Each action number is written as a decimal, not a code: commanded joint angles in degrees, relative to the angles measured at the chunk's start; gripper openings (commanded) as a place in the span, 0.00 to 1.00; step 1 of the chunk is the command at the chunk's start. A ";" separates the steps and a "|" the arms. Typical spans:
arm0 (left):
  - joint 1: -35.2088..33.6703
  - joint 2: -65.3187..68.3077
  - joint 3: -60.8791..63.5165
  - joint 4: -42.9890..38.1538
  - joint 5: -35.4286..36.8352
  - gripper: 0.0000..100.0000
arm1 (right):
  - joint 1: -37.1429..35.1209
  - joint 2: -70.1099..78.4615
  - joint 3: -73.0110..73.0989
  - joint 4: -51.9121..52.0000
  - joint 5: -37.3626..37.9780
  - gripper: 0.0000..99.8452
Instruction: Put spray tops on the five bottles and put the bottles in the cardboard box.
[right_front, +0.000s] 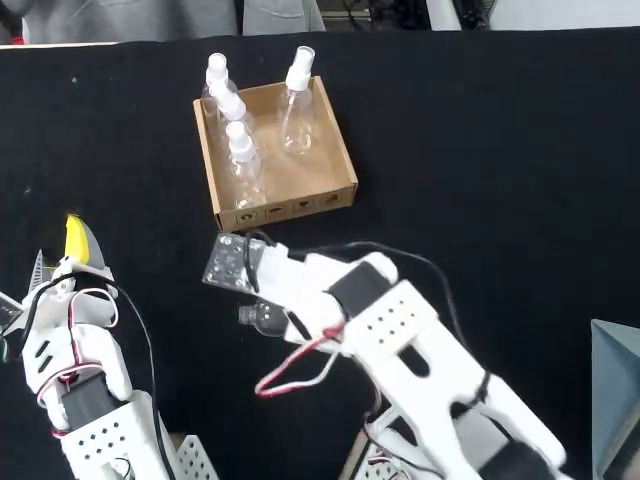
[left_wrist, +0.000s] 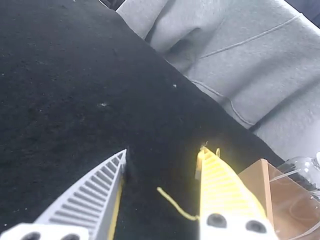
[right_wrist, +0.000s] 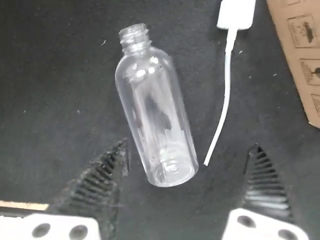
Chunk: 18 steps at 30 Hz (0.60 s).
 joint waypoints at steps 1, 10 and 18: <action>-0.40 -0.88 1.27 -1.67 -0.26 0.21 | -2.46 6.81 -7.34 0.44 -0.53 0.32; -0.31 -0.88 1.27 -1.67 -0.35 0.21 | -6.42 17.89 -13.58 0.44 -0.44 0.32; -0.31 -0.88 1.27 -1.67 -0.35 0.21 | -7.03 24.40 -17.71 0.09 -0.35 0.32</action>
